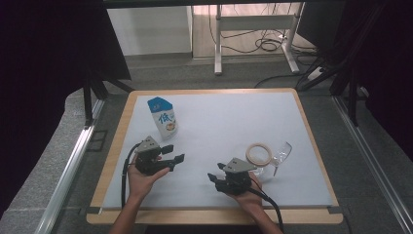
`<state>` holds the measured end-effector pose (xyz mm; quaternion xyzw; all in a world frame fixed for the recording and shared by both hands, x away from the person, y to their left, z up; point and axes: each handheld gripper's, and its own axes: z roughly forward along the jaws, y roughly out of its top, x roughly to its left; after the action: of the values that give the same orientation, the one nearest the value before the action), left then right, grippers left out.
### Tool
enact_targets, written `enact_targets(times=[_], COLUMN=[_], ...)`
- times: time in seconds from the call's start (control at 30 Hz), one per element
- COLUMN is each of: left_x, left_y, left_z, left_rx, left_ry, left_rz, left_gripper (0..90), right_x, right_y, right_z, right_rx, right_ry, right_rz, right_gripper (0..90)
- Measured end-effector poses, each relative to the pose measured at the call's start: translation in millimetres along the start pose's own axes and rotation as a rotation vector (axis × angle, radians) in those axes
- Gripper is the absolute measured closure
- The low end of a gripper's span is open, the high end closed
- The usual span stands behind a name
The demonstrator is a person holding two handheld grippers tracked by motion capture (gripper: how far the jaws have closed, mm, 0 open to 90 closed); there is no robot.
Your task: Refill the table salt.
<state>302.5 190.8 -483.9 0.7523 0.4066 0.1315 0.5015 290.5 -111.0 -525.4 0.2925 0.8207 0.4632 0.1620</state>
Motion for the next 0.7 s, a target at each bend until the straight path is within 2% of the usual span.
enact_targets(times=[0.4, 0.7], left_x=[30.0, 57.9], left_y=[-0.2, 13.0], left_z=[-13.4, -11.4], left_rx=[-0.042, -0.060], left_ry=[0.113, 0.191], left_rz=[-0.056, -0.065], left_gripper=[39.7, 42.5], right_x=[0.9, 1.1], right_y=[1.0, -0.5], right_z=[0.2, 0.8], right_rx=[0.002, 0.010], right_ry=[0.012, 0.005], right_rz=[-0.003, -0.007], right_gripper=[46.8, 46.8])
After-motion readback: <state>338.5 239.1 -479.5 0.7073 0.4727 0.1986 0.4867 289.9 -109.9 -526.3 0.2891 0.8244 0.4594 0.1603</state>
